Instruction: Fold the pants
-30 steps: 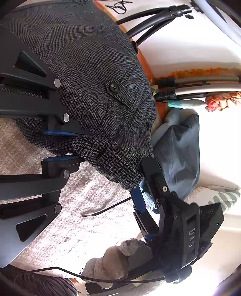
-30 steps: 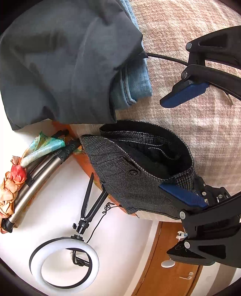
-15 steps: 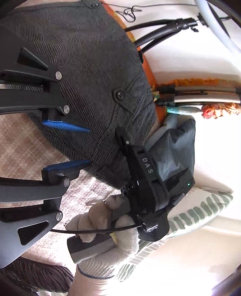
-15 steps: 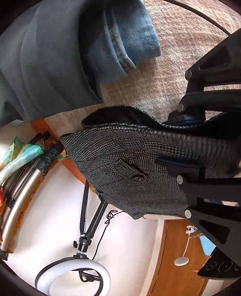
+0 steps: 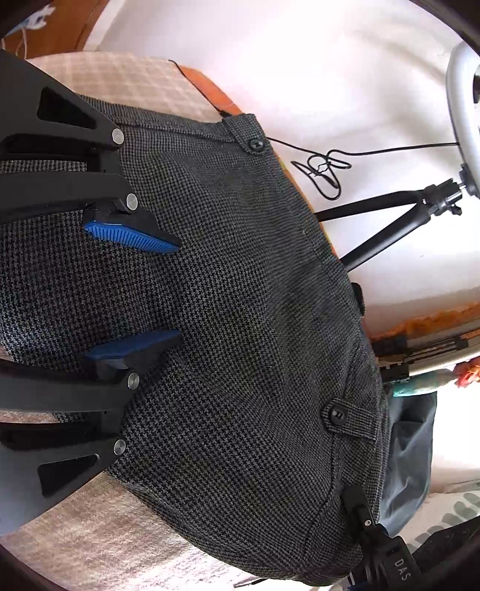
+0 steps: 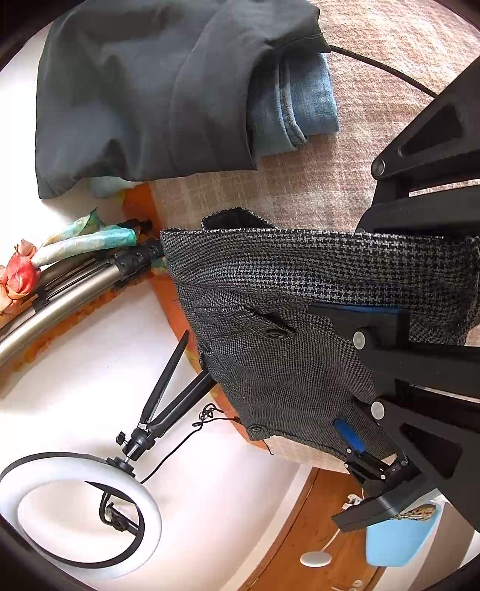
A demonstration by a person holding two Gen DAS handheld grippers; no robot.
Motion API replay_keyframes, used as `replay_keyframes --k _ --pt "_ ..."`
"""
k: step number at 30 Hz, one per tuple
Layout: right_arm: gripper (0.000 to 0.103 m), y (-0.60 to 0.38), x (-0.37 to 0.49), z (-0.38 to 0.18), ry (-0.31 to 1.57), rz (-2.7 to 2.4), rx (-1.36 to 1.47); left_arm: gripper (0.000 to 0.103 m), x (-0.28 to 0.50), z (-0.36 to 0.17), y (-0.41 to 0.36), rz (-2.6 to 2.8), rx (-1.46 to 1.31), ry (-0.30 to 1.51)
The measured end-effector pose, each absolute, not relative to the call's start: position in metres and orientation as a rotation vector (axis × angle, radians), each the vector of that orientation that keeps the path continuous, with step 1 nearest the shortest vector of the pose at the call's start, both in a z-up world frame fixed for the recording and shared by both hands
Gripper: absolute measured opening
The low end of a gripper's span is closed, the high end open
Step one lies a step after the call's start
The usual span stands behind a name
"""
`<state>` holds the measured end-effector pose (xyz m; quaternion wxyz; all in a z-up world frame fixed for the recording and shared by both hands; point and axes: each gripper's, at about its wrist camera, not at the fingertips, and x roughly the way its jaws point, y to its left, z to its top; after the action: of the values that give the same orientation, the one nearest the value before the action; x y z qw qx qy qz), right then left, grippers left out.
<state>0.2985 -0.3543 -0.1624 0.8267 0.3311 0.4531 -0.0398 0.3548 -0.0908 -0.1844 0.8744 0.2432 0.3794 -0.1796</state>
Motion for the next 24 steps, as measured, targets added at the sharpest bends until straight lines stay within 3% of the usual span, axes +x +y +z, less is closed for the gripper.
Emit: replay_keyframes --k 7,15,24 --pt "0.012 -0.344 0.302 -0.137 0.922 -0.073 0.654 0.042 0.358 -0.155 -0.088 -0.390 0.404 0.738" --pt "0.012 -0.311 0.312 -0.101 0.881 -0.063 0.543 0.043 0.376 -0.182 -0.090 -0.376 0.372 0.825" --pt "0.012 -0.261 0.333 -0.064 0.847 -0.030 0.422 0.043 0.347 -0.161 -0.010 -0.314 0.284 0.805"
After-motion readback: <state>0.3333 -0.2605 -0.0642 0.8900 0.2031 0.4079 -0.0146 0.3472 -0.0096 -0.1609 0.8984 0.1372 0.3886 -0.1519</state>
